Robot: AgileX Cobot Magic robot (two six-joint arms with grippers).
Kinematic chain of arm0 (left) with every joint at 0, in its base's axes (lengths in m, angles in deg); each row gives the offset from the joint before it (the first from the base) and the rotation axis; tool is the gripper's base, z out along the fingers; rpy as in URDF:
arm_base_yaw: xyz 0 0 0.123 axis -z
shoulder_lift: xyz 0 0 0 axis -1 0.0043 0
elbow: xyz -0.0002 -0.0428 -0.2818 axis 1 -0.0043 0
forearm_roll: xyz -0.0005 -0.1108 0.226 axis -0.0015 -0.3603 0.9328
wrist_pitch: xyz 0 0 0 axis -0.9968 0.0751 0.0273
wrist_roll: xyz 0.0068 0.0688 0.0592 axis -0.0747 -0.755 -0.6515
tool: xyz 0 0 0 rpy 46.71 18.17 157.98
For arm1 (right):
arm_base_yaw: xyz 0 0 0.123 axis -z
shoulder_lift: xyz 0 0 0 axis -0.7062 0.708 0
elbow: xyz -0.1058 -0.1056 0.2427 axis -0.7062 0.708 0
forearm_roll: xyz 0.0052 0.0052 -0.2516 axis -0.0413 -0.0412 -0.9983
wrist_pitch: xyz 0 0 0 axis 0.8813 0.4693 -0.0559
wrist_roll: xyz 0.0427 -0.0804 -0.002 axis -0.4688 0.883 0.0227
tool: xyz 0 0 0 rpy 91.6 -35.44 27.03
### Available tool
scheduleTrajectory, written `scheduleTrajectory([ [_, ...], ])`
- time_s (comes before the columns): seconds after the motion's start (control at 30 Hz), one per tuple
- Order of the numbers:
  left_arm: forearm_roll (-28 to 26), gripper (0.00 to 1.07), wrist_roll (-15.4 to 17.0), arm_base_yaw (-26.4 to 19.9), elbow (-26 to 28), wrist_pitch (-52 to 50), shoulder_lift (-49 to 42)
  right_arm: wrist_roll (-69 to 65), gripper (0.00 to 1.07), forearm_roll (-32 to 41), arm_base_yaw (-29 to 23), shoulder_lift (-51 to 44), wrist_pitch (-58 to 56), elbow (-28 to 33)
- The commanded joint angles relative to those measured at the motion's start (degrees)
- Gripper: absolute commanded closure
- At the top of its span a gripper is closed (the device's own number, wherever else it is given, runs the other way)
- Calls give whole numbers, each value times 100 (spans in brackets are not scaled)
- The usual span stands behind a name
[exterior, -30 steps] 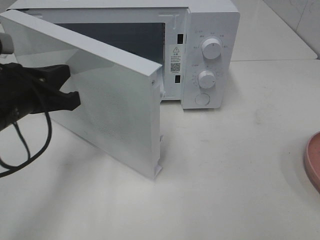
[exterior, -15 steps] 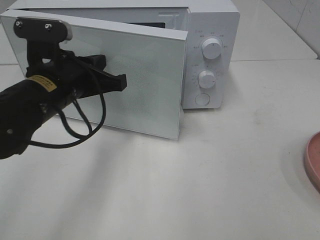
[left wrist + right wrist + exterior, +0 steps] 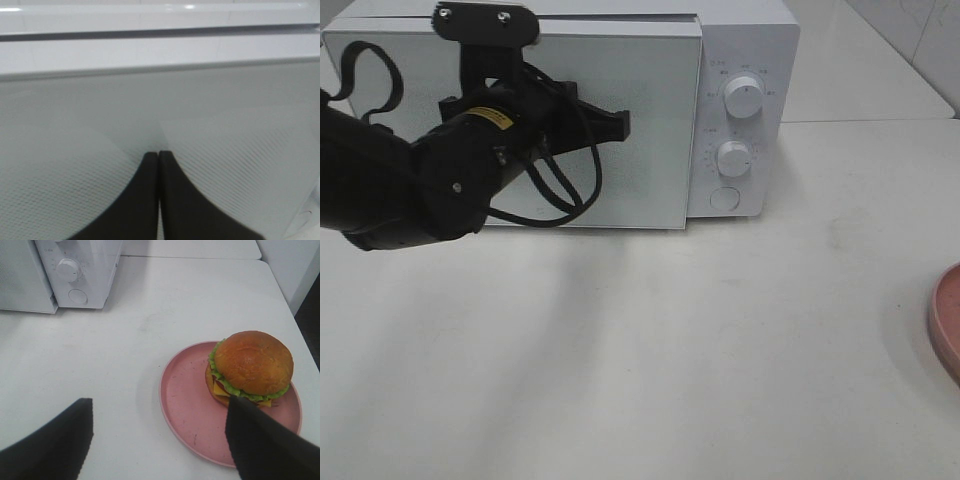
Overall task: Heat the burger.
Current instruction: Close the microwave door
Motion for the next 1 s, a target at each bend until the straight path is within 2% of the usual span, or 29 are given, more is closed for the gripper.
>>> scheduleTrajectory([
  [0.03,-246,107,-132,-34,286,-109,138,46,35,-17,40,-172,63,29],
  [0.1,-510,107,-166,-34,510,-97,281,46,35,-17,40,-172,63,29],
  [0.2,-561,107,-178,-34,567,-74,315,46,35,-17,40,-172,63,29],
  [0.37,-722,107,-447,-138,957,178,516,46,35,-17,40,-172,63,29],
  [0.77,-493,107,-550,-223,1043,510,498,46,35,-17,40,-172,63,29],
  [0.93,-481,107,-567,-46,1043,1272,269,46,35,-17,40,-172,63,29],
  [1.0,-493,107,-682,34,1043,2005,126,46,35,-17,40,-172,63,29],
])
